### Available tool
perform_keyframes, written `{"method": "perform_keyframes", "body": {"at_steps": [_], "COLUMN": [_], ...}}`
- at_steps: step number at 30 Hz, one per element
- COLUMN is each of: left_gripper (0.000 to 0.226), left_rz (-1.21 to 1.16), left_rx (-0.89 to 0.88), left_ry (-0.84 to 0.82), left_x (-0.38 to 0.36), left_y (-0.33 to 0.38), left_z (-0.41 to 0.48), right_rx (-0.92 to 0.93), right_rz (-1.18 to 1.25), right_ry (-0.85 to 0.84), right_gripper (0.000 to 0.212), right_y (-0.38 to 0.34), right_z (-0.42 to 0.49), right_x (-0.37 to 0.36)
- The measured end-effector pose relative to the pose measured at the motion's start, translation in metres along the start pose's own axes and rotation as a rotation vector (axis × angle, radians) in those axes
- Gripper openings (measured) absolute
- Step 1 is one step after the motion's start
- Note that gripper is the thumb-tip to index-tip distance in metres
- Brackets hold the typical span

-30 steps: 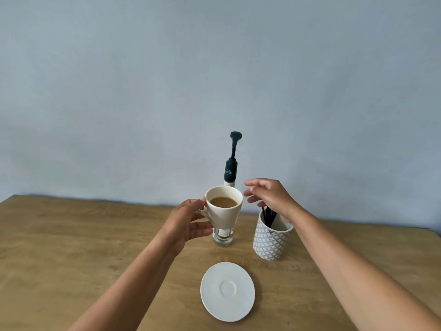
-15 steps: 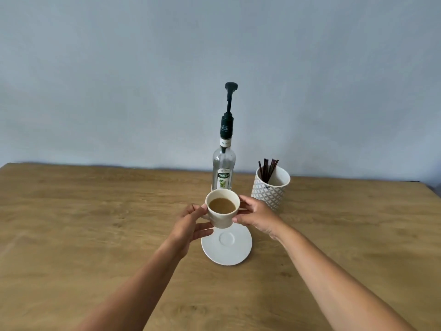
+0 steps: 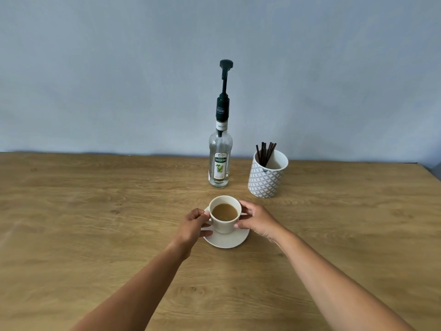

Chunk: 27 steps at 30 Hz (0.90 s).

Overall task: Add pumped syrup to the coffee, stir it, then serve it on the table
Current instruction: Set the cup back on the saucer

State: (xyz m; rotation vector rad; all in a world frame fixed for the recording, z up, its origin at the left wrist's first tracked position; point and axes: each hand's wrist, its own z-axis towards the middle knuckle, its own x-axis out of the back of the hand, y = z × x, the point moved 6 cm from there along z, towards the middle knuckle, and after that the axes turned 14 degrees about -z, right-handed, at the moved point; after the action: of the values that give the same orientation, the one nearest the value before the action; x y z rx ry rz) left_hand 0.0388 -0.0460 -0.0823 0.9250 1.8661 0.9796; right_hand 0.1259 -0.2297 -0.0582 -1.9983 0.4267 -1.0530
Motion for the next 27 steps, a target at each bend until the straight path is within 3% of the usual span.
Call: {"method": "perform_keyframes", "body": {"at_steps": [19,27], "left_gripper": [0.024,0.012], "left_rz": [0.152,0.195], "left_rx": [-0.074,-0.122], "left_ry": [0.029,0.023], "left_x": [0.006,0.013], "left_y": [-0.003,0.002], "left_z": [-0.003,0.002], "right_rx": [0.043,0.096], "right_rz": [-0.05,-0.131], "right_ry": [-0.009,0.283], "right_gripper": [0.087,0.043], "right_y": [0.001,-0.045], "right_z": [-0.004,0.003], "right_x": [0.003,0.083]}}
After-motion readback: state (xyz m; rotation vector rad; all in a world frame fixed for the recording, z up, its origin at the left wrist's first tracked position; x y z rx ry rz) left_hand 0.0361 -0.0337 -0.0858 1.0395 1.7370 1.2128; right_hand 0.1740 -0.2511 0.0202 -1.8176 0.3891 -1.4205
